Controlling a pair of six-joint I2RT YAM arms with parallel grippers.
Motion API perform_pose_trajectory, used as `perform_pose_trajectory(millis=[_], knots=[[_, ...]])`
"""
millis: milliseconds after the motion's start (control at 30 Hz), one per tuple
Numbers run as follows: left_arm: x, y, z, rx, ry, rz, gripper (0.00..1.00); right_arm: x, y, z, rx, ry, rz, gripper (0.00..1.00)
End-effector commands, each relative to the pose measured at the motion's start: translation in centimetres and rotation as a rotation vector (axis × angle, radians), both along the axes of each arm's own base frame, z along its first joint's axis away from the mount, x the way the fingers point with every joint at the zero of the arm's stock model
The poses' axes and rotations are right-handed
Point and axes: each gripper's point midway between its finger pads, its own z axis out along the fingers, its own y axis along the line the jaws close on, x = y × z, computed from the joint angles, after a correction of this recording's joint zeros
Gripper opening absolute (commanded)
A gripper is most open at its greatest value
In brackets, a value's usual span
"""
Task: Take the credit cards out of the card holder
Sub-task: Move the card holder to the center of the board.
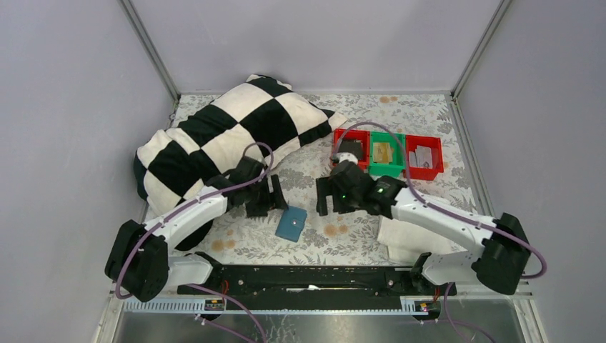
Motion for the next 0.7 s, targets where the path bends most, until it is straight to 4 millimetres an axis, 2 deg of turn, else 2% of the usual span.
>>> perform_pose_trajectory(millis=[0,100,200,367,467,533,667], knots=[[-3.4,0.9,-2.6,0.008,0.072,-0.060,0.80,0.0,3.4,-0.7,0.010,-0.018,-0.038,1.00],[-4.4,-0.5,-3.3,-0.084,0.087,-0.090,0.79,-0.1,4.3,-1.7,0.033,0.007,-0.038,1.00],[-4.4,-2.7,-2.9,-0.155,0.061,-0.110,0.79,-0.2,4.6,-1.8,0.058,-0.003,-0.029,1.00],[-4.6,-8.0,-1.9,-0.255,0.030,-0.158,0.77,0.7,2.1,-1.0,0.023,-0.056,-0.130,1.00],[-4.8,-11.6,-0.4,-0.338,-0.008,-0.236,0.78,1.6,1.1,0.4,0.093,-0.114,-0.228,1.00],[-4.5,-11.9,0.1,-0.322,-0.035,-0.246,0.79,1.8,0.9,1.0,0.143,-0.144,-0.251,1.00],[-4.0,-8.9,0.7,-0.218,-0.108,-0.181,0.80,1.9,0.6,0.1,0.089,-0.155,-0.224,1.00]])
